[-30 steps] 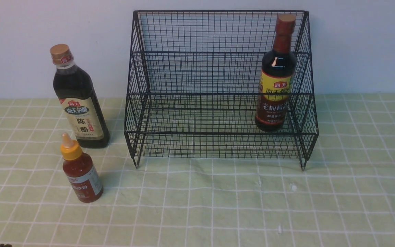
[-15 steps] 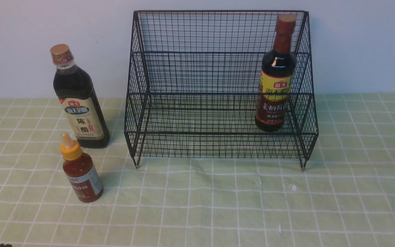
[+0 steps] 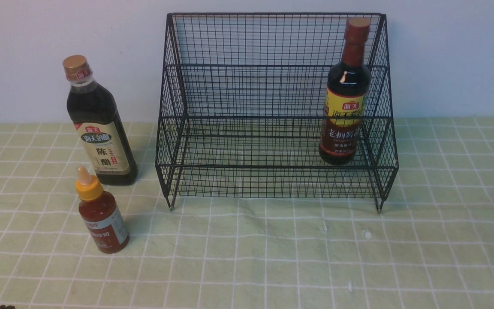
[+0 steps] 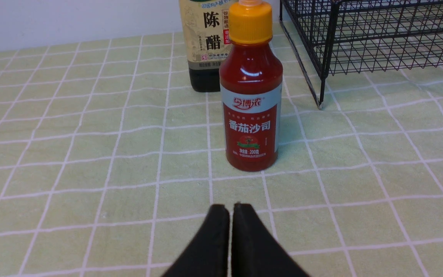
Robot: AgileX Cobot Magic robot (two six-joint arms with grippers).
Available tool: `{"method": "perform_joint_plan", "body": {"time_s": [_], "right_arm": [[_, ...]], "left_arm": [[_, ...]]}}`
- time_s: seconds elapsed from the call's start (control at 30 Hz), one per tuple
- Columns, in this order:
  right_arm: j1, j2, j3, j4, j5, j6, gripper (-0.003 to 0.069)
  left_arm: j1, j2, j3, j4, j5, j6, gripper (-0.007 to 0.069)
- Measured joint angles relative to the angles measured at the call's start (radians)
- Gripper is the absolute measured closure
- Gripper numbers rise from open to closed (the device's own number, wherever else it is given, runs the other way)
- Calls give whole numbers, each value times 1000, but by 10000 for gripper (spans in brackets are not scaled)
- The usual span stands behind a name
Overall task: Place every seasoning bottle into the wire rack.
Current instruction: Use the left arm to grab the condiment bottle closest to it
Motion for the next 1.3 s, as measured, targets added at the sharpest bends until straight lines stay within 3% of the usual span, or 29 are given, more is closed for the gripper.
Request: {"method": "perform_joint_plan", "body": {"time_s": [0.2, 0.4, 0.7, 1.3], "right_arm": [[0, 0, 78, 120, -105, -152, 672], [-16, 0, 150, 133, -118, -181, 672], [-255, 2, 369, 65, -53, -178, 672], [-209, 2, 368, 82, -36, -174, 672]], "left_arm": [[0, 0, 0, 0, 1, 0, 630], [0, 0, 0, 0, 1, 0, 630], [0, 0, 0, 0, 2, 0, 630], [0, 0, 0, 0, 2, 0, 630]]}}
